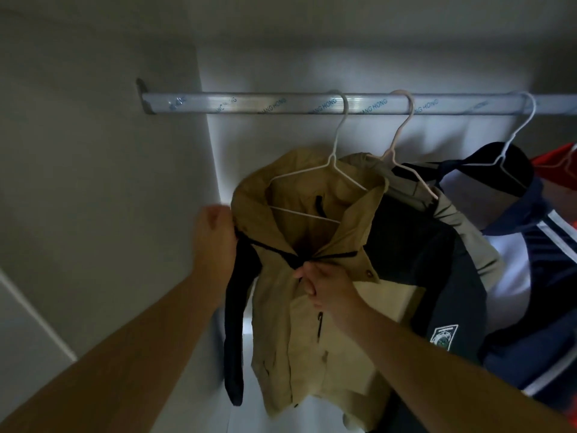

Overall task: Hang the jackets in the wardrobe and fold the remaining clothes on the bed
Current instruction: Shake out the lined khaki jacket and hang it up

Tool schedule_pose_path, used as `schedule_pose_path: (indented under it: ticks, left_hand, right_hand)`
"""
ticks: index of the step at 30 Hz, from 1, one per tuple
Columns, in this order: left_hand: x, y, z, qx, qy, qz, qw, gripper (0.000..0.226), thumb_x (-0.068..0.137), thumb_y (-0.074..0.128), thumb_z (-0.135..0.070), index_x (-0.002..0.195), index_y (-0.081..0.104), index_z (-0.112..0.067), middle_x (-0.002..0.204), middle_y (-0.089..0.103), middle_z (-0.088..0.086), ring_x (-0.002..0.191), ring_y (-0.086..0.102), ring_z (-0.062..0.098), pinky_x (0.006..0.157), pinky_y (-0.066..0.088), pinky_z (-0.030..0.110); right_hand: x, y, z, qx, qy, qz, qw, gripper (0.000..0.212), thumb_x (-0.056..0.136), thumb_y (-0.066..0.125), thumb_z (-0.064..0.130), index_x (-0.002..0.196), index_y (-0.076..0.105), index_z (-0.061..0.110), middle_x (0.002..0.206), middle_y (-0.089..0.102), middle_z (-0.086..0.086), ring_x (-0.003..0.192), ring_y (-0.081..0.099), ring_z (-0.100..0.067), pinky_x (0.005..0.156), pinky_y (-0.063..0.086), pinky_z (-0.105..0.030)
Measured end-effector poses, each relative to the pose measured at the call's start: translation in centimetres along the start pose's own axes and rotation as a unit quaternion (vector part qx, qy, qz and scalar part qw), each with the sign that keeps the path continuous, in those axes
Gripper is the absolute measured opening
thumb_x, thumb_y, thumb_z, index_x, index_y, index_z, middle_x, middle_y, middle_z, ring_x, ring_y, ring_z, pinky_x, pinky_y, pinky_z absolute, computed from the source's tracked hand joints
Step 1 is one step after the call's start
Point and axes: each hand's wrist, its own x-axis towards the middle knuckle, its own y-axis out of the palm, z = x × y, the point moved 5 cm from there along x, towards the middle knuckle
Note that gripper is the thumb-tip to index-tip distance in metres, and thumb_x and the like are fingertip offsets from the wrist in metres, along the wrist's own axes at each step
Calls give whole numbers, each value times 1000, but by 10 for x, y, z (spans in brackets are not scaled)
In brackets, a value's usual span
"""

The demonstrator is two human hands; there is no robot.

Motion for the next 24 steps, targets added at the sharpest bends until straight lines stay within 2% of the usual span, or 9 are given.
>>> schedule_pose_path:
  ticks: [2, 3, 5, 7, 11, 14, 17, 22, 24]
  left_hand:
    - [-23, -10, 42, 167, 10, 20, 986, 10, 94, 50, -10, 100, 58, -10, 90, 59, 8, 92, 60, 27, 74, 45, 29]
    - [-37, -4, 58, 205, 19, 79, 975, 10, 90, 57, -9, 100, 60, -11, 89, 58, 1, 93, 61, 25, 73, 42, 24]
    - [-64, 26, 74, 196, 38, 234, 951, 19, 80, 70, -30, 95, 60, -23, 88, 60, -9, 89, 62, 12, 71, 43, 18]
    - [-81, 58, 73, 216, 98, 307, 922, 27, 77, 62, -52, 90, 57, -29, 84, 60, -12, 80, 59, 3, 66, 46, 20]
    - [-74, 74, 62, 332, 193, 202, 901, 30, 92, 53, -27, 64, 41, -26, 61, 47, -11, 57, 47, 10, 55, 31, 25]
    - [-76, 70, 68, 421, 204, 215, 857, 27, 92, 54, -38, 74, 44, -20, 73, 58, -2, 67, 55, 18, 59, 35, 27]
    - [-80, 61, 80, 432, 162, 223, 859, 31, 93, 51, -40, 69, 35, -28, 65, 46, -11, 65, 52, 14, 63, 33, 27]
    - [-81, 64, 73, 434, 127, 256, 854, 23, 92, 50, -36, 74, 42, -25, 72, 53, -6, 75, 61, 19, 68, 46, 30]
    - [-81, 65, 60, 399, 103, 259, 873, 21, 91, 49, -31, 73, 43, -23, 71, 56, -4, 72, 61, 18, 66, 51, 32]
  right_hand:
    - [-6, -6, 12, -31, 36, 15, 999, 35, 103, 36, 22, 78, 58, 10, 57, 39, -2, 30, 33, 1, 34, 26, -13]
    - [-9, -7, 18, -36, 45, 21, 998, 36, 103, 36, 21, 77, 57, 10, 57, 40, -2, 29, 33, 0, 33, 25, -14]
    - [-13, -5, 28, -30, 54, 29, 998, 36, 103, 36, 20, 76, 56, 8, 55, 40, -2, 28, 31, -2, 32, 24, -14]
    - [-18, 0, 37, -5, 63, 29, 998, 37, 103, 36, 18, 74, 55, 7, 49, 41, -2, 27, 30, -4, 31, 22, -15]
    - [-30, -3, 52, 46, 42, 5, 998, 36, 103, 36, 14, 72, 53, 6, 49, 42, -2, 28, 31, -6, 32, 27, -16]
    - [-38, -7, 79, 56, 2, -13, 998, 34, 102, 38, 14, 72, 53, 9, 54, 41, -2, 32, 33, -5, 34, 34, -18]
    - [-35, -11, 126, 32, -72, -16, 997, 34, 101, 37, 14, 72, 53, 10, 52, 43, 0, 32, 34, -4, 32, 26, -15]
    - [-37, -2, 134, -124, -42, 78, 988, 34, 102, 38, 23, 77, 58, 11, 53, 51, 0, 36, 42, -7, 36, 32, -17]
    - [-36, -13, 137, -239, -95, 80, 963, 35, 102, 39, 28, 77, 59, 14, 56, 56, 1, 41, 50, -5, 41, 39, -17]
